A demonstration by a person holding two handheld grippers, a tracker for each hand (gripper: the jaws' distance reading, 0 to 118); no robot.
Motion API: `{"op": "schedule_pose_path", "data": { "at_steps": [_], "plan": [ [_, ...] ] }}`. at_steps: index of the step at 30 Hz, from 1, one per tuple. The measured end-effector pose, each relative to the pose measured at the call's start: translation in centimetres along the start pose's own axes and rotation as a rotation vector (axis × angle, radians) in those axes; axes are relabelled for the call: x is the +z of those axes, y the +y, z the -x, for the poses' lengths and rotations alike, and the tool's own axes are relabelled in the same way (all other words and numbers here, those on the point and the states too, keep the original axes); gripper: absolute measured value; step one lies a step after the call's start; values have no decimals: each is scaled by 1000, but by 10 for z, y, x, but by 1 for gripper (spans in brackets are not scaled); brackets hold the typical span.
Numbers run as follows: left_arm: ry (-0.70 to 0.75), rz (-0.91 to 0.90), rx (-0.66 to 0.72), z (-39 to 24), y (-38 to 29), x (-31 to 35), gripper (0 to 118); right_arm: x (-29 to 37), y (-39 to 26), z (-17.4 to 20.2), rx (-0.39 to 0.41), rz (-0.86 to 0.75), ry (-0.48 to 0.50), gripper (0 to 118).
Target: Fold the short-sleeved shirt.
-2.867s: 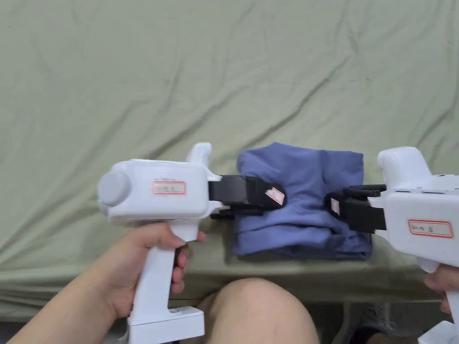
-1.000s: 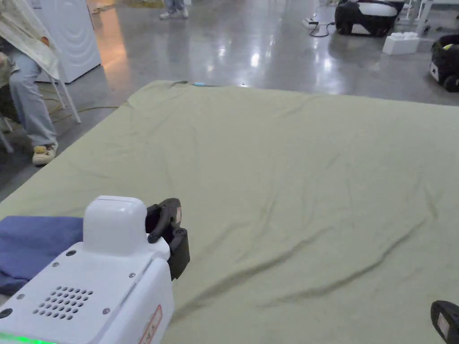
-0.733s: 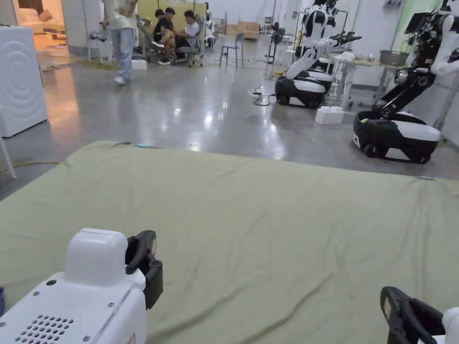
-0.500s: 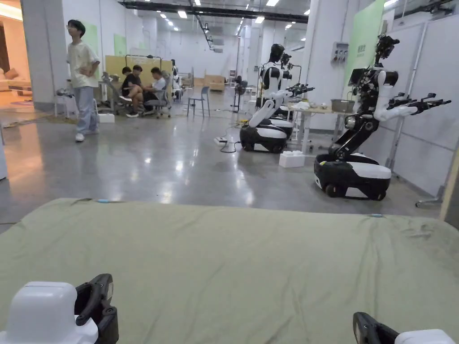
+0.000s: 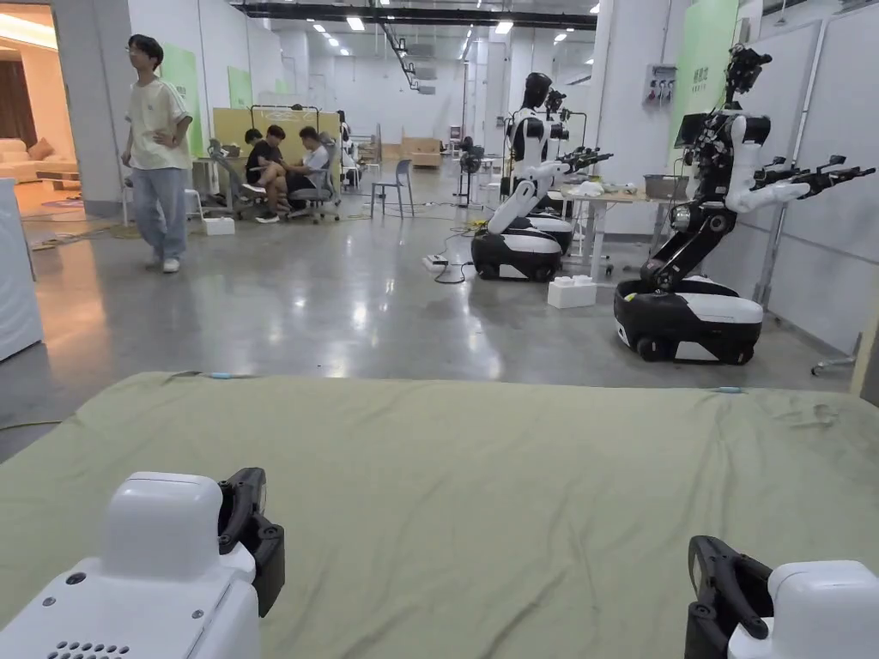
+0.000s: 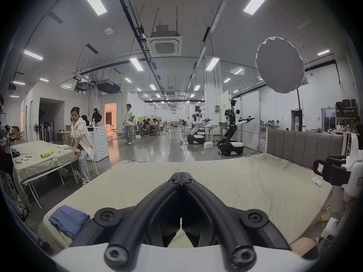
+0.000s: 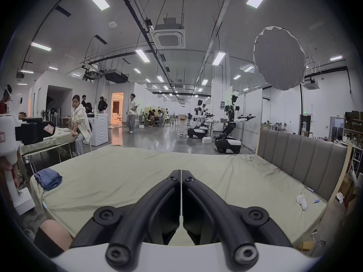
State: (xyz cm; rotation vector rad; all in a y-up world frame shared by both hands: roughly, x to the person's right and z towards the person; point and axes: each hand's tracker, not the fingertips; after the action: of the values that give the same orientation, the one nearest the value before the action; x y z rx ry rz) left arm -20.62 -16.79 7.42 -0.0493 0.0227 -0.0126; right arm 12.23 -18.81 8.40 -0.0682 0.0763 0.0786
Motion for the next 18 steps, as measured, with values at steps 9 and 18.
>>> {"op": "schedule_pose_path", "data": {
  "at_steps": [9, 18],
  "plan": [
    [18, -43, -11, 7, -2, 7, 87, -8, -2, 11, 13, 26, 15, 94],
    [35, -50, -15, 12, -6, 5, 118, -18, -9, 15, -51, 31, -31, 118]
  ]
}}
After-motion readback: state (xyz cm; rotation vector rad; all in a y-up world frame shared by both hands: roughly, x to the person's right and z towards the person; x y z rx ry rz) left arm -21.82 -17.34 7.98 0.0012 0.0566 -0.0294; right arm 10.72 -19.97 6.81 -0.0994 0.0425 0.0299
